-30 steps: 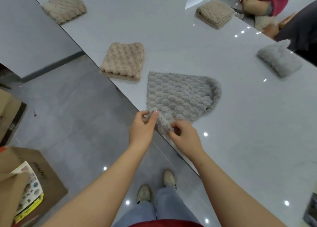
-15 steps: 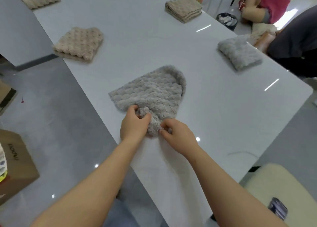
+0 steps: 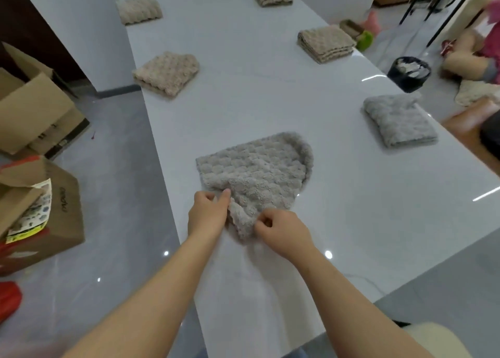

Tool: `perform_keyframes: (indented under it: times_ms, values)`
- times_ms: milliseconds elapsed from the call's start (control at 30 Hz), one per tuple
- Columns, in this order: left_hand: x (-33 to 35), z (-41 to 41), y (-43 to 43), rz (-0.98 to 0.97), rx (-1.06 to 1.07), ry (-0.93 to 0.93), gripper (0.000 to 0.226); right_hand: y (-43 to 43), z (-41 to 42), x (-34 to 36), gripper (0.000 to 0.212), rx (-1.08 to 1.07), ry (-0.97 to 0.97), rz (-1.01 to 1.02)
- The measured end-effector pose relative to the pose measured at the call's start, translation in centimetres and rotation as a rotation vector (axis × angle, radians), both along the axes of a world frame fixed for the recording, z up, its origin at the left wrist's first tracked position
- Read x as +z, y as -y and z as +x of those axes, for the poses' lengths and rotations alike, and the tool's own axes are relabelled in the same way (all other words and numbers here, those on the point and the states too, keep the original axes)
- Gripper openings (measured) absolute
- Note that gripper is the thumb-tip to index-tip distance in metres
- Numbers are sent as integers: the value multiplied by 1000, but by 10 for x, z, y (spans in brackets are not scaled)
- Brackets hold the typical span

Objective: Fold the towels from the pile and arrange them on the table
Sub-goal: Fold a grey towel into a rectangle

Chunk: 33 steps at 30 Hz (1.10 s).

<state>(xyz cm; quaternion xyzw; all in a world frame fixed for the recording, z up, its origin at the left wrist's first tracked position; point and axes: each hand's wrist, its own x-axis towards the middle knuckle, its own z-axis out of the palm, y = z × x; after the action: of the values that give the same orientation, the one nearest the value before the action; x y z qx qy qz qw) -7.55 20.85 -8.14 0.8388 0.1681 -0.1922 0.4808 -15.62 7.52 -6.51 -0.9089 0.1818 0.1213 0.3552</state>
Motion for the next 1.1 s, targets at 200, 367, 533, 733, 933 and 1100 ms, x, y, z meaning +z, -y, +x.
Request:
perform_keyframes:
  times_ms: [200,367,533,733,933,1100]
  values:
    - [11,16,21,-176,6,-135,17,25,20,1,12,1,39,-6]
    - [15,33,66,-220,85,-49,9,76,58,-2,14,114,76,-25]
    - [4,36,107,120,126,85,9,134,82,-11,11,235,213,-59]
    - [-11,26,120,375,183,358,12,161,89,-35,10,295,400,-74]
    - [-27,17,125,487,128,686,15,156,98,-47,10,277,547,-113]
    - [-33,7,123,293,235,755,21,163,90,-47,11,286,602,71]
